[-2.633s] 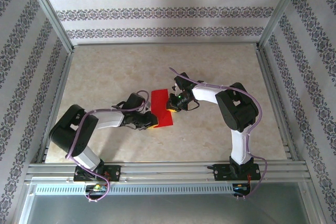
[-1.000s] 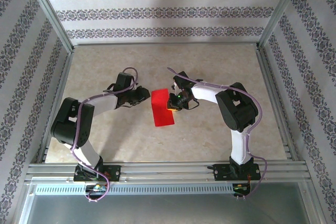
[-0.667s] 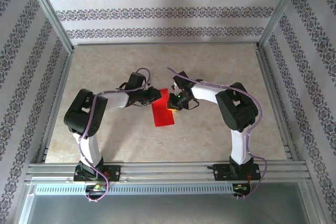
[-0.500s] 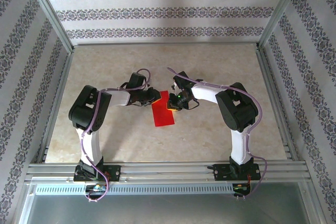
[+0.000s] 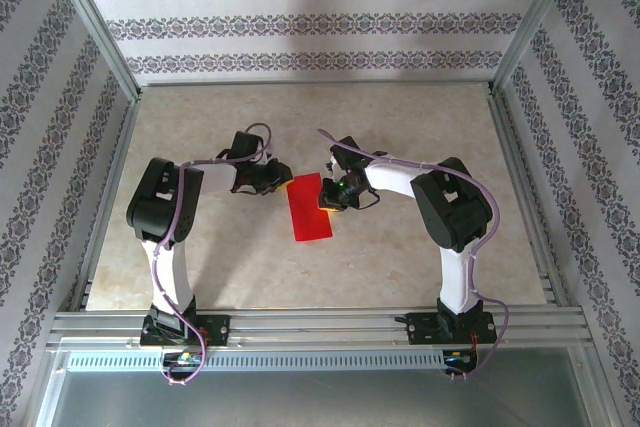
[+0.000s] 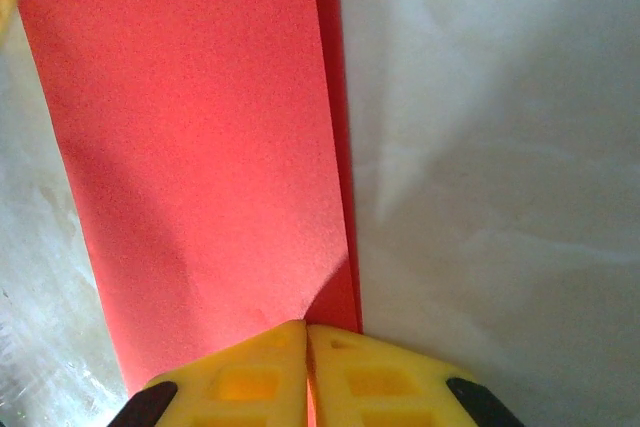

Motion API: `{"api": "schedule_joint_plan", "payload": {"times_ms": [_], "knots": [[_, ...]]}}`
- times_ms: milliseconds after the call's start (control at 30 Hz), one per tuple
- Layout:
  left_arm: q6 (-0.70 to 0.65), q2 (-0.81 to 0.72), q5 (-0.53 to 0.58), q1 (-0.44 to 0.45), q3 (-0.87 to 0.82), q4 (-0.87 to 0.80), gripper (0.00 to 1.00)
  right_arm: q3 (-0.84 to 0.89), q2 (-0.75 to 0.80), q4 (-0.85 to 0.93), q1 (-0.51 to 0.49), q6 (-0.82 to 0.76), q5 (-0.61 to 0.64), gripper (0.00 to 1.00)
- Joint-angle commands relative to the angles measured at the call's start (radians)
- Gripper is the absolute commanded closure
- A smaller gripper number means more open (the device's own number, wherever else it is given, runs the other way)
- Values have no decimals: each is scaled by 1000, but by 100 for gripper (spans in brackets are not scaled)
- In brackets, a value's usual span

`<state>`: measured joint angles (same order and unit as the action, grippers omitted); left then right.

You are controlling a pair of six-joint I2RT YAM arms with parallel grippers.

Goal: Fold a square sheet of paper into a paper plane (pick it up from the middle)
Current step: First fold the square sheet of paper in half at the center of the table.

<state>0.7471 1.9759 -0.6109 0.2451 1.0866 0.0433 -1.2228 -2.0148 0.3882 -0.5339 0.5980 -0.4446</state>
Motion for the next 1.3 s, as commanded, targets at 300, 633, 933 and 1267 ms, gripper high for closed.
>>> {"api": "schedule_joint_plan", "payload": {"times_ms": [300, 633, 933, 1267], "knots": [[-72, -104, 82, 60, 50, -133, 79, 114, -145, 224, 31, -12, 325, 87], [-80, 1, 145, 114, 132, -214, 80, 117, -150, 219, 31, -15, 325, 87], [-94, 34, 187, 67, 91, -191, 80, 124, -148, 216, 31, -14, 328, 87], [-146, 36, 218, -33, 69, -158, 80, 130, -148, 213, 32, -14, 331, 87]]}}
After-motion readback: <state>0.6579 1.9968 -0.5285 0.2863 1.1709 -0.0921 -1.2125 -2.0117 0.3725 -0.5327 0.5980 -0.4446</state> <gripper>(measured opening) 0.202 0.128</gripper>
